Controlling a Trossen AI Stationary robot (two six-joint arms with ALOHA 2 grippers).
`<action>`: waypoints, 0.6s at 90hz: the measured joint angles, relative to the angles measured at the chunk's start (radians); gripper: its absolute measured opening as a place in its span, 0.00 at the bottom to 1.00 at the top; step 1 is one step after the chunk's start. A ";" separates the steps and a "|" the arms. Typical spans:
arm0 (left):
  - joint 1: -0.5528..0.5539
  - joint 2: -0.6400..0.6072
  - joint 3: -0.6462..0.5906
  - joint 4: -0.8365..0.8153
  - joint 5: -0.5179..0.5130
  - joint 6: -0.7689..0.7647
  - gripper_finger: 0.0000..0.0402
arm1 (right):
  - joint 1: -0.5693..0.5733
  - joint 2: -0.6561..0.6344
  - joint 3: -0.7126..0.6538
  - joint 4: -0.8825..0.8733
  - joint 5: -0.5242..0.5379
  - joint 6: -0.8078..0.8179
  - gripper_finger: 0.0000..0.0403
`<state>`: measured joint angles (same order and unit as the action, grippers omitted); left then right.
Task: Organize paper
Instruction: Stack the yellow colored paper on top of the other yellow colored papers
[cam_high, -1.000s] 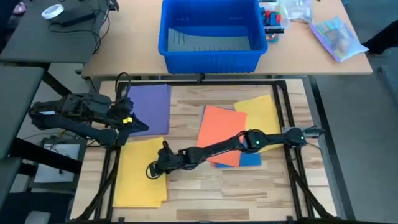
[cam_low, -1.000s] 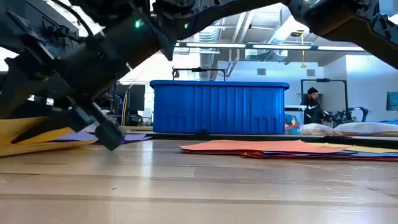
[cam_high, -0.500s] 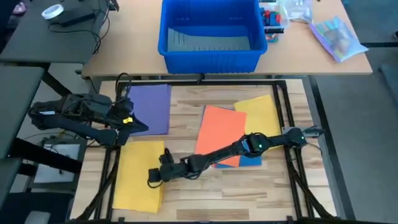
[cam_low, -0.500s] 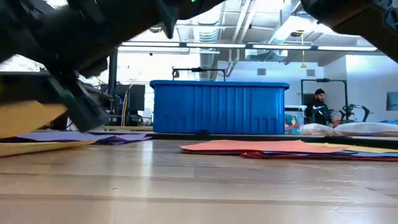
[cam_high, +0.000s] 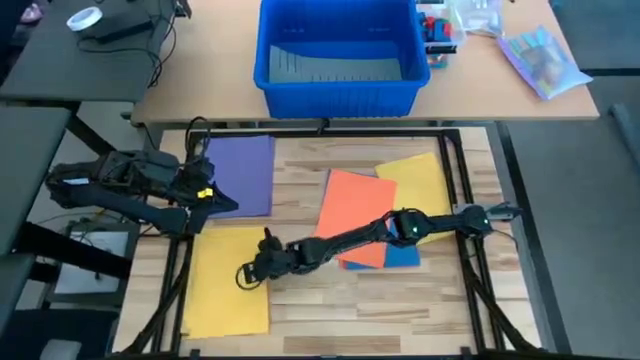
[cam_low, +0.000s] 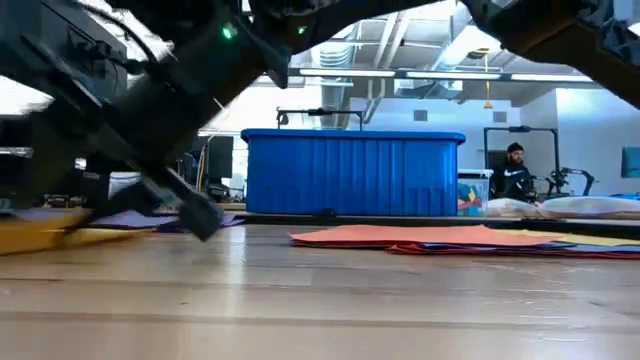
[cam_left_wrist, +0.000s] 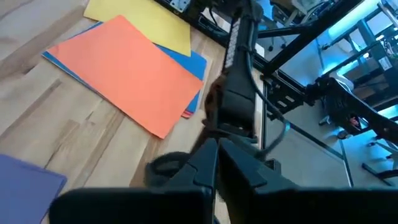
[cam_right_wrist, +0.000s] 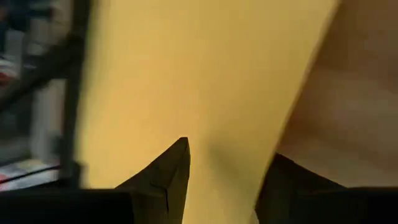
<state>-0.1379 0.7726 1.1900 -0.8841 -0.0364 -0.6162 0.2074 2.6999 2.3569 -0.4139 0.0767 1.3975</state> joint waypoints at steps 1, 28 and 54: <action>0.000 0.000 0.000 0.000 0.000 0.000 0.00 | -0.002 0.000 0.000 0.001 -0.002 0.000 0.33; 0.000 0.000 0.000 -0.003 0.000 -0.013 0.00 | 0.030 0.003 -0.001 0.149 0.113 0.291 0.33; 0.000 0.000 0.000 -0.040 -0.001 -0.016 0.00 | 0.013 0.002 -0.002 0.284 0.160 0.284 0.33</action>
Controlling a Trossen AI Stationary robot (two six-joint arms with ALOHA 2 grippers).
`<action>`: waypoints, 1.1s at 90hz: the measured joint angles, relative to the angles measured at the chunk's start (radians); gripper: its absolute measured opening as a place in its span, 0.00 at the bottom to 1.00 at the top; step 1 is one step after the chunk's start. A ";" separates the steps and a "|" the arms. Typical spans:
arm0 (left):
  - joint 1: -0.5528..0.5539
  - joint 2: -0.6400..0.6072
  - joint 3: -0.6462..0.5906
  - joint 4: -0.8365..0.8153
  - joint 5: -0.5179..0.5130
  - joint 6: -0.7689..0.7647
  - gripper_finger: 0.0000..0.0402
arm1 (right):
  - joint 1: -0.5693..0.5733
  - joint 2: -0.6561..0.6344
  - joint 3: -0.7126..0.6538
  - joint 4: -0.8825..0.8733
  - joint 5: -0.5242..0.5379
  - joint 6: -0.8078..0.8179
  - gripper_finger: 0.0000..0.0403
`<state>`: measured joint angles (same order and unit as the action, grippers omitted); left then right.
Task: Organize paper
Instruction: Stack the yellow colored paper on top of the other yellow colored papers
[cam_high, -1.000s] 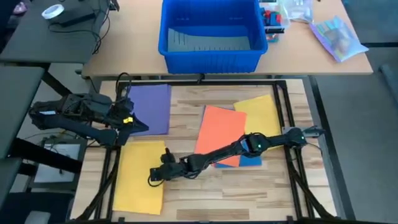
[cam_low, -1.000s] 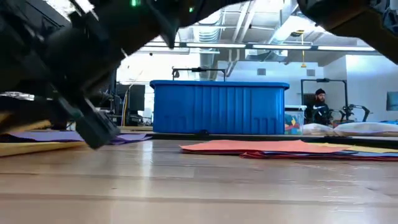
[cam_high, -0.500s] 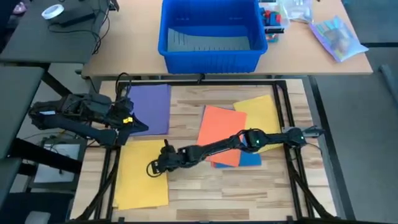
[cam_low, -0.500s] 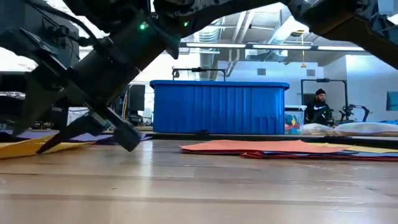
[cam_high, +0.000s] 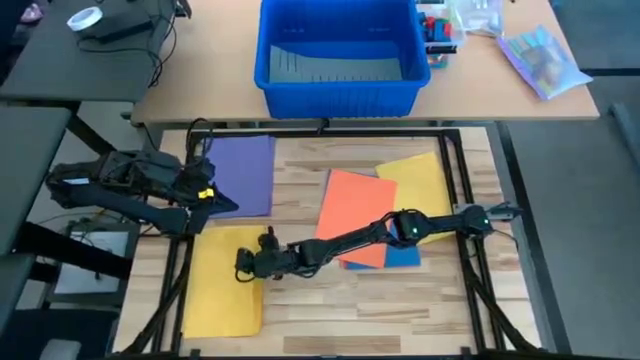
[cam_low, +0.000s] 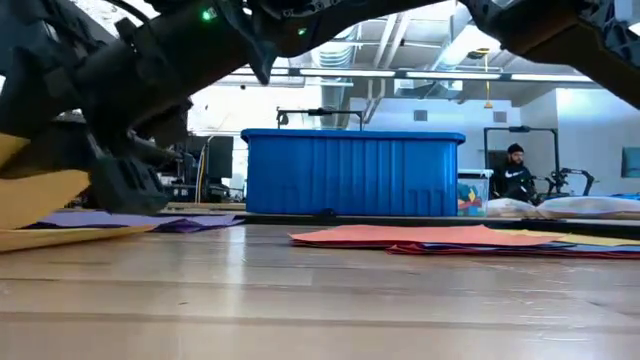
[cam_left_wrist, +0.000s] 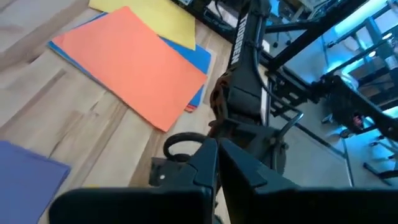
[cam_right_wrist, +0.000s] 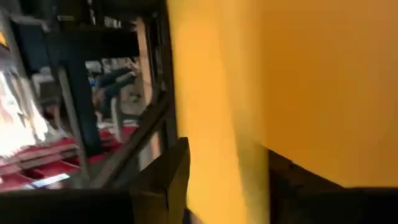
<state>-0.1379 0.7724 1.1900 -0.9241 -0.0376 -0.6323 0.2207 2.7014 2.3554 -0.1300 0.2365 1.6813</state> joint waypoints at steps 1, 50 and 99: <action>0.000 0.000 0.000 -0.002 0.000 0.000 0.00 | -0.001 0.000 0.000 0.000 -0.002 -0.009 0.33; 0.000 0.006 0.000 -0.009 0.000 0.037 0.00 | 0.013 -0.033 0.000 -0.355 -0.050 -0.082 0.31; 0.000 0.006 0.000 -0.014 0.000 0.045 0.00 | -0.003 -0.035 0.001 -0.218 -0.085 -0.214 0.30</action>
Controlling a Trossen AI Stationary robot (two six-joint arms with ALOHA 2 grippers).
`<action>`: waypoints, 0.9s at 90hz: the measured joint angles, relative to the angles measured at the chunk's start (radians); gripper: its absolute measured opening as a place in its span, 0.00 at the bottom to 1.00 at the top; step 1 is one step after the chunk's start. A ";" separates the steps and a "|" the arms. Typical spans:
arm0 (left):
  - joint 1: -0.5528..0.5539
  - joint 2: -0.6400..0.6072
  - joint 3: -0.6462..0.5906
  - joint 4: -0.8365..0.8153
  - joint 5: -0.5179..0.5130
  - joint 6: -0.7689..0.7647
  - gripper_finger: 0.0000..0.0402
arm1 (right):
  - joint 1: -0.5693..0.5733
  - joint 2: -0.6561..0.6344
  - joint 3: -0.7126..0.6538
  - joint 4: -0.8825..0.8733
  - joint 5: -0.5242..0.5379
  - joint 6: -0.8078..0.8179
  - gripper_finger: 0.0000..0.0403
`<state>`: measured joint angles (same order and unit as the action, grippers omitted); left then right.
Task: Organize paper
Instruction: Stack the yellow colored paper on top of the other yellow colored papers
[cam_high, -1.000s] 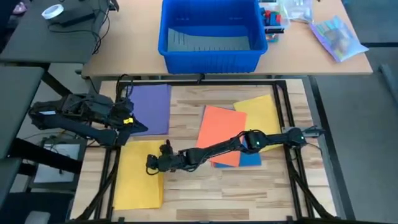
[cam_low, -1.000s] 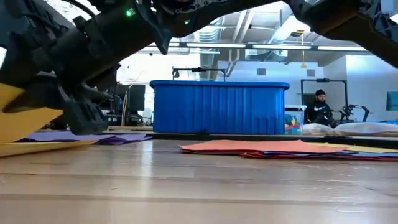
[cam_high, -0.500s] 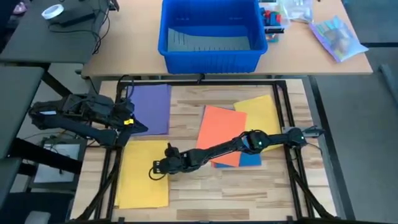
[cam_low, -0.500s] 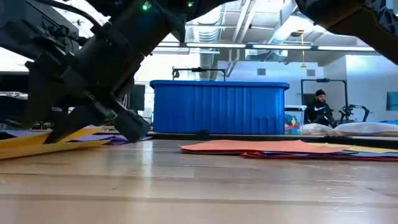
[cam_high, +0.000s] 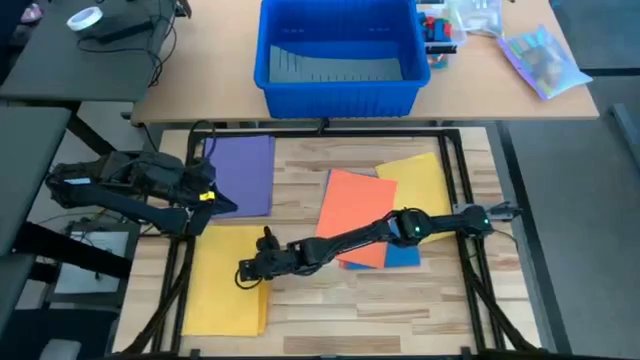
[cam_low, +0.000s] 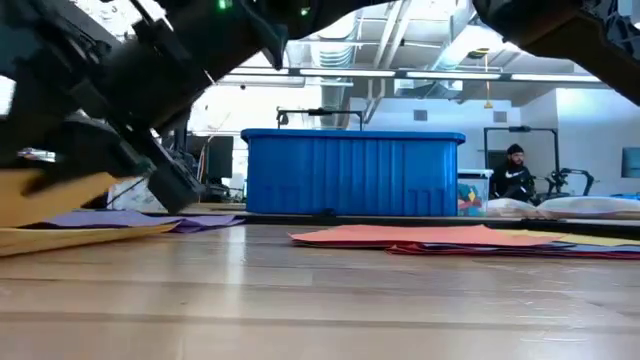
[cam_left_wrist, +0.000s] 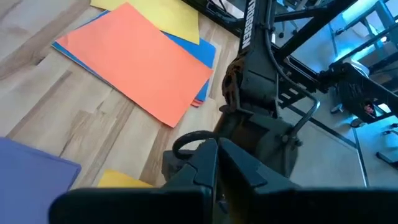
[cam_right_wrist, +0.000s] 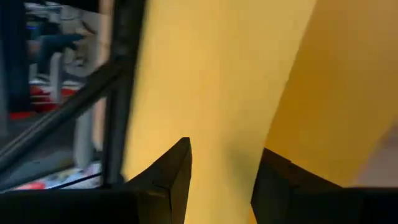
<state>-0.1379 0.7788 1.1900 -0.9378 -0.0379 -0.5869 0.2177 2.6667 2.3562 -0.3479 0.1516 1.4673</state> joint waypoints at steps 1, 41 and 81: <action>0.000 0.000 0.000 0.000 0.000 0.000 0.00 | -0.001 0.000 0.000 -0.008 0.000 0.003 0.30; 0.000 0.000 0.000 -0.032 -0.011 0.092 0.00 | 0.007 -0.017 0.000 -0.108 -0.125 -0.112 0.30; 0.000 0.000 0.000 -0.043 -0.011 0.097 0.00 | 0.009 -0.101 0.001 -0.317 -0.102 -0.571 0.30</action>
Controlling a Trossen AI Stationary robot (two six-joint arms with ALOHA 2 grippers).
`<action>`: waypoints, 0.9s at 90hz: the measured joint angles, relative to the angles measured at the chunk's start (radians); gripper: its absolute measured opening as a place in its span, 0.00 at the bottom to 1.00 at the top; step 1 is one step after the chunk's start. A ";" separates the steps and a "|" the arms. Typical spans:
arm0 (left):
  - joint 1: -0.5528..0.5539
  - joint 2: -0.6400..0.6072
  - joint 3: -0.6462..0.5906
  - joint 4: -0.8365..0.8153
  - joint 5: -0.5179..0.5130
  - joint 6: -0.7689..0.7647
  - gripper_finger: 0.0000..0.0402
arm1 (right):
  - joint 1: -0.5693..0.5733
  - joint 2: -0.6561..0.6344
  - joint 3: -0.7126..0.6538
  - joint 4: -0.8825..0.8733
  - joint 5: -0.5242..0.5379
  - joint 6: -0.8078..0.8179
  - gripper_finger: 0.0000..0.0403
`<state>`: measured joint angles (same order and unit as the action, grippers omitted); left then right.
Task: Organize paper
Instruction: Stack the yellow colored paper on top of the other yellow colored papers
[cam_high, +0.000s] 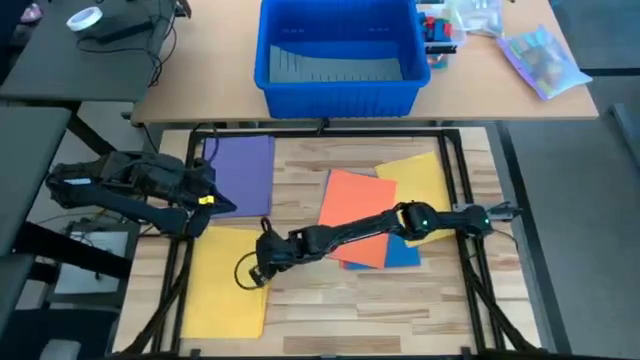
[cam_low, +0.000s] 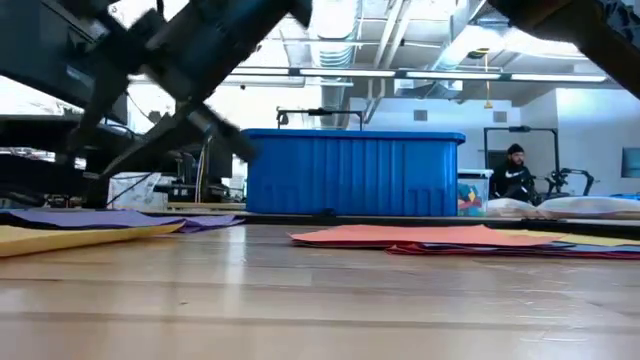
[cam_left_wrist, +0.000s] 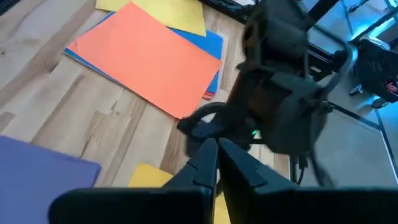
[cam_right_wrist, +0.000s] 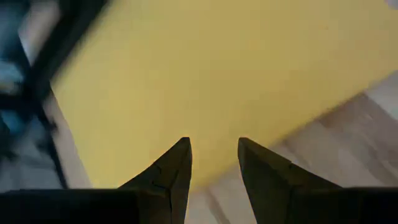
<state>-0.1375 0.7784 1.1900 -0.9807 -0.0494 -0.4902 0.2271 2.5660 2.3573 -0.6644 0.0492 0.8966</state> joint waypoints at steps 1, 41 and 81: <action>0.000 0.000 0.000 -0.001 0.000 0.000 0.00 | 0.004 0.000 0.000 -0.007 0.001 -0.012 0.30; 0.000 0.001 0.000 -0.001 0.000 0.010 0.00 | 0.081 0.093 -0.028 0.050 0.052 -0.135 0.02; 0.000 0.035 0.000 0.002 -0.006 0.008 0.00 | 0.030 0.122 -0.028 0.183 0.018 -0.214 0.00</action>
<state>-0.1375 0.8136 1.1896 -0.9789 -0.0551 -0.4818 0.2570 2.6884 2.3290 -0.4812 0.0673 0.6829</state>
